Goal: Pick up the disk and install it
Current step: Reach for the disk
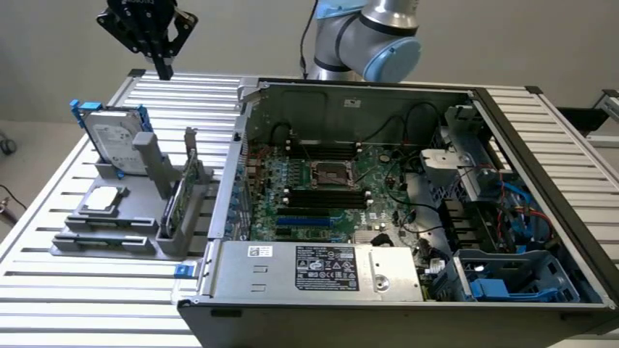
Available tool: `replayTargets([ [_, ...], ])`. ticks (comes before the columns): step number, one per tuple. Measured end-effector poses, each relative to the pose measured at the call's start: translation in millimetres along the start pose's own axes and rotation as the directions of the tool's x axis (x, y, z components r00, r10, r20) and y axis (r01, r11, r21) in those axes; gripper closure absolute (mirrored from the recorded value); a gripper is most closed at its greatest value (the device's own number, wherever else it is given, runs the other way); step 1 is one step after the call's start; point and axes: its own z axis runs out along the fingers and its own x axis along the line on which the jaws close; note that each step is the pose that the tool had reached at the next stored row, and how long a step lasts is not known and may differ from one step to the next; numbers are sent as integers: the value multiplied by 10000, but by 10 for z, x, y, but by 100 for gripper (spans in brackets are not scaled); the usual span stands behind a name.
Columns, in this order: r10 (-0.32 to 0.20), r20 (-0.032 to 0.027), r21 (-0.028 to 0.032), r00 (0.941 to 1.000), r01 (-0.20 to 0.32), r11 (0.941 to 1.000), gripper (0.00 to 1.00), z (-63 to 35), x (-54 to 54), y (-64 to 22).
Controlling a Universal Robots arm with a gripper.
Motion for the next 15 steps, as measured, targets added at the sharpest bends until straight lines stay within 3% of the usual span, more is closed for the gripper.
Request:
replayTargets([
  [6, 12, -221, 16, 9998, -11, 10000, 89, 7, 266, 34],
  [10, 21, -450, 32, 9990, -20, 10000, 89, 16, 439, 32],
  [11, 23, -479, 35, 9989, -22, 10000, 89, 19, 489, 33],
  [15, 25, -490, 35, 9988, -23, 10000, 89, 37, 669, 37],
])
